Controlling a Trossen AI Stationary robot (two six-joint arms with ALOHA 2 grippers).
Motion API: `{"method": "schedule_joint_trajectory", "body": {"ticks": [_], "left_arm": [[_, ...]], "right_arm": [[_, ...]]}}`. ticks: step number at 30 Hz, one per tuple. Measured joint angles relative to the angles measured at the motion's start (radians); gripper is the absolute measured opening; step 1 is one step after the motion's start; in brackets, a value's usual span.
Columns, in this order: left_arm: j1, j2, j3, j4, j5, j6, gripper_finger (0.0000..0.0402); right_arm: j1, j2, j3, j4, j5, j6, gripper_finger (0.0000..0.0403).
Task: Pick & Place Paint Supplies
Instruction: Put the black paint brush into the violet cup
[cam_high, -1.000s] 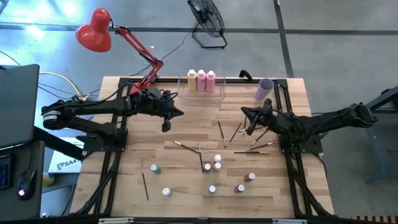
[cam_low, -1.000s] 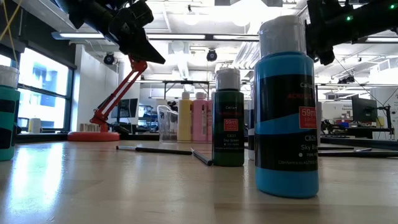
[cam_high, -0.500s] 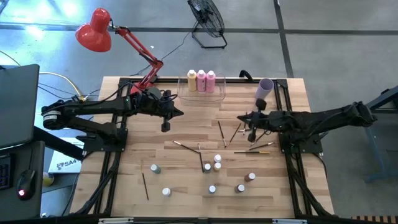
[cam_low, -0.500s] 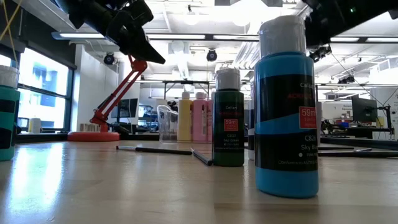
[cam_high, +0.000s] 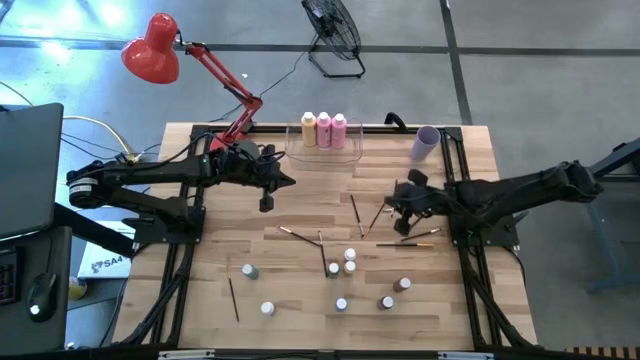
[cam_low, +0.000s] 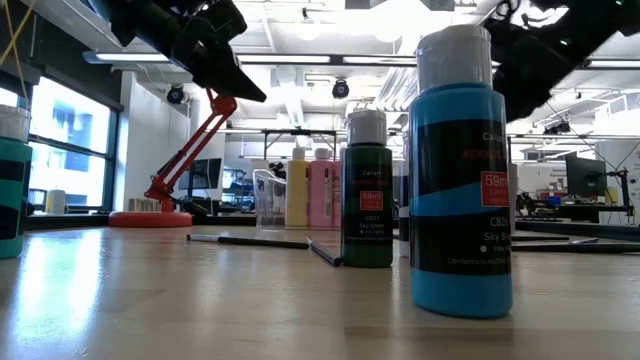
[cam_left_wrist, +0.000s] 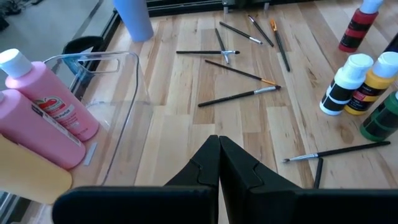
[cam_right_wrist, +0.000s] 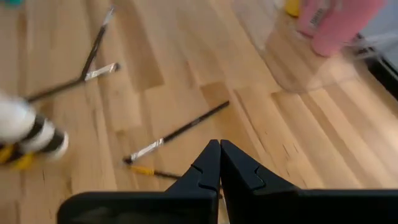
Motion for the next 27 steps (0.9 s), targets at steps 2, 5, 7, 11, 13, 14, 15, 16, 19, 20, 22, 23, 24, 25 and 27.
{"method": "schedule_joint_trajectory", "body": {"ticks": [2,5,7,11,13,14,15,16,19,20,22,23,24,25,27], "left_arm": [[0.0,0.0,0.0,0.002,0.0,0.0,0.0],[0.0,0.0,0.0,0.001,0.0,0.0,0.0],[0.0,0.0,0.0,0.0,0.0,0.0,0.0],[0.0,0.0,0.0,-0.003,-0.002,0.0,0.0],[0.0,0.0,0.0,-0.006,-0.014,0.0,0.0],[0.0,0.0,0.0,-0.006,-0.02,0.0,0.0],[0.0,0.0,0.0,-0.006,-0.027,0.0,0.0],[0.0,0.0,0.0,-0.006,-0.031,0.0,0.0],[0.0,0.0,0.0,-0.008,-0.032,0.0,0.0],[0.0,0.0,0.0,-0.009,-0.032,0.0,0.0],[0.0,0.0,0.0,-0.009,-0.032,0.0,0.0],[0.0,0.0,0.0,-0.009,-0.034,0.0,0.0],[0.0,0.0,0.0,-0.009,-0.034,0.0,0.0],[0.0,0.0,0.0,-0.009,-0.035,0.0,0.0],[0.0,0.0,0.0,-0.009,-0.034,0.0,0.0]], "right_arm": [[-0.019,0.013,0.023,-0.037,0.002,0.083,0.0002],[-0.051,0.028,0.041,-0.056,-0.017,0.213,0.0002],[-0.069,0.029,0.041,-0.065,-0.034,0.289,0.0002],[-0.094,0.03,0.041,-0.122,-0.053,0.466,0.0002],[-0.102,0.03,0.041,-0.166,-0.05,0.561,0.0002],[-0.105,0.03,0.041,-0.192,-0.05,0.608,0.0002],[-0.107,0.03,0.041,-0.213,-0.051,0.651,0.0002],[-0.109,0.03,0.041,-0.229,-0.053,0.681,0.0002],[-0.109,0.03,0.041,-0.247,-0.06,0.7,0.0002],[-0.109,0.03,0.041,-0.245,-0.061,0.693,0.0002],[-0.109,0.03,0.041,-0.24,-0.062,0.672,0.0002],[-0.109,0.03,0.041,-0.234,-0.067,0.67,0.0002],[-0.109,0.03,0.041,-0.23,-0.074,0.67,0.0002],[-0.109,0.03,0.041,-0.227,-0.079,0.67,0.0002],[-0.109,0.03,0.041,-0.225,-0.089,0.669,0.0002]]}}
